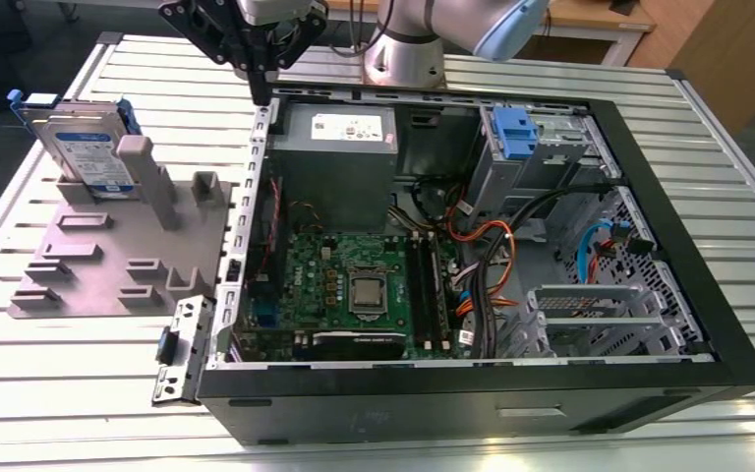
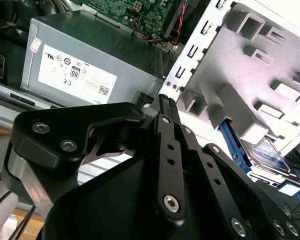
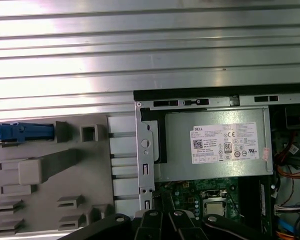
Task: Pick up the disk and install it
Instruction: 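Reach for the disk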
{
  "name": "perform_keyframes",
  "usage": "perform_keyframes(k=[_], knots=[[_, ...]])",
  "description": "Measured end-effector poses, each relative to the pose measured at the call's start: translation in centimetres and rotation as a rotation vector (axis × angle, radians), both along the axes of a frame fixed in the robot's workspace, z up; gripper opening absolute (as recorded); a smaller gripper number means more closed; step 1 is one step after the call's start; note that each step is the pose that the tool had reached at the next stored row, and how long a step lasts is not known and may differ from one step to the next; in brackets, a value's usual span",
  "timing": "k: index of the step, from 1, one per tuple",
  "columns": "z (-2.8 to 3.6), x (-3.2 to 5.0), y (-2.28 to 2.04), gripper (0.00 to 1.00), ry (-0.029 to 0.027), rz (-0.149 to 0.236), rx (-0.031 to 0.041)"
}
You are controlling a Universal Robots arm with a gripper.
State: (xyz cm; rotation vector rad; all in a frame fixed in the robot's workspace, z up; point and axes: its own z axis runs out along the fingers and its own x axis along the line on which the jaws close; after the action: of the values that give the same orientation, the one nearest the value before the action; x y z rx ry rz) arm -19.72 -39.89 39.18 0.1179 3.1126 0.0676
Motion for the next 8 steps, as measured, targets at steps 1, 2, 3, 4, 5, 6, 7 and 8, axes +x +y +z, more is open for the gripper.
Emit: perform_keyframes(k=[1,2,3,4,5,6,7,8], knots=[[-0.04,-0.26,0.0,0.11,-0.0001,0.0,0.0],[-0.22,-0.33,0.0,0.11,0.0,0.0,0.0],[-0.23,-0.34,0.0,0.11,0.0001,0.0,0.0],[-0.23,-0.34,0.0,0.11,0.0001,0.0,0.0],[-0.24,-0.34,0.0,0.11,0.0,0.0,0.0001],[-0.24,-0.34,0.0,0.11,0.0001,0.0,0.0],[-0.31,-0.36,0.0,0.11,0.0001,0.0,0.0],[-0.33,-0.37,0.0,0.11,0.0001,0.0,0.0]])
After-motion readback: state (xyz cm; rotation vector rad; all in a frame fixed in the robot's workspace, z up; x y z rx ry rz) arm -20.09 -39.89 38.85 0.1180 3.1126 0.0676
